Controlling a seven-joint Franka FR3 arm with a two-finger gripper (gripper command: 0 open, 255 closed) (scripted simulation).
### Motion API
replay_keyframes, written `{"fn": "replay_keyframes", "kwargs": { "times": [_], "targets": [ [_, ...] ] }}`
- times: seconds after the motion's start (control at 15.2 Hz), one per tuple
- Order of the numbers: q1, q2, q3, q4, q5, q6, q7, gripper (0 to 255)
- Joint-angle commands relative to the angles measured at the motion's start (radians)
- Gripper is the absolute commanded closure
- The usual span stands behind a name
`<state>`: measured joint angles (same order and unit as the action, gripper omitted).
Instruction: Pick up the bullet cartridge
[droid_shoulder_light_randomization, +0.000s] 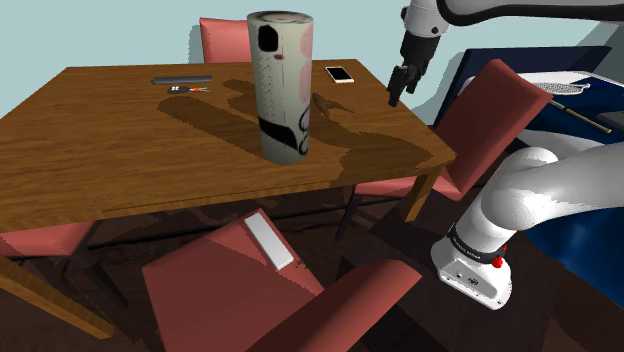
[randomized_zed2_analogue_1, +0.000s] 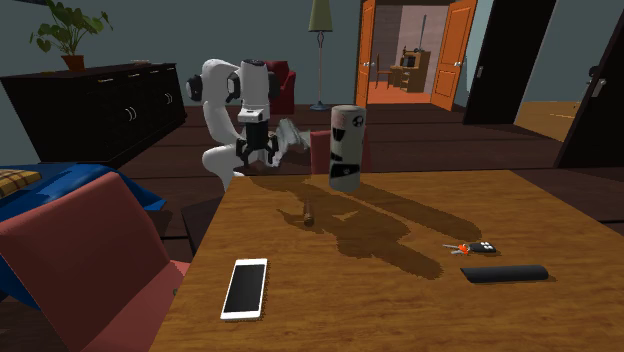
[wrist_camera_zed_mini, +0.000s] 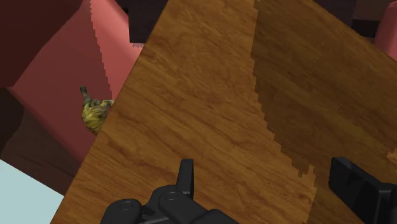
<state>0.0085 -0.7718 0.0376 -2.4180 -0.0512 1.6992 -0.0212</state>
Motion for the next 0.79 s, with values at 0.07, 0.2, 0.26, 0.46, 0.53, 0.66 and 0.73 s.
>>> {"fn": "replay_keyframes", "kwargs": {
  "times": [0.07, 0.2, 0.26, 0.46, 0.53, 0.66, 0.73],
  "targets": [
    [-0.005, 0.038, 0.017, 0.017, 0.011, 0.018, 0.040, 0],
    [-0.017, 0.116, 0.050, 0.056, 0.029, 0.050, 0.119, 0],
    [-0.023, 0.155, 0.066, 0.079, 0.036, 0.065, 0.157, 0],
    [-0.044, 0.277, 0.108, 0.154, 0.049, 0.103, 0.273, 0],
    [-0.051, 0.319, 0.121, 0.183, 0.051, 0.113, 0.311, 0],
    [-0.063, 0.402, 0.144, 0.244, 0.050, 0.130, 0.387, 0],
    [-0.069, 0.444, 0.154, 0.276, 0.047, 0.137, 0.425, 0]
  ]
}}
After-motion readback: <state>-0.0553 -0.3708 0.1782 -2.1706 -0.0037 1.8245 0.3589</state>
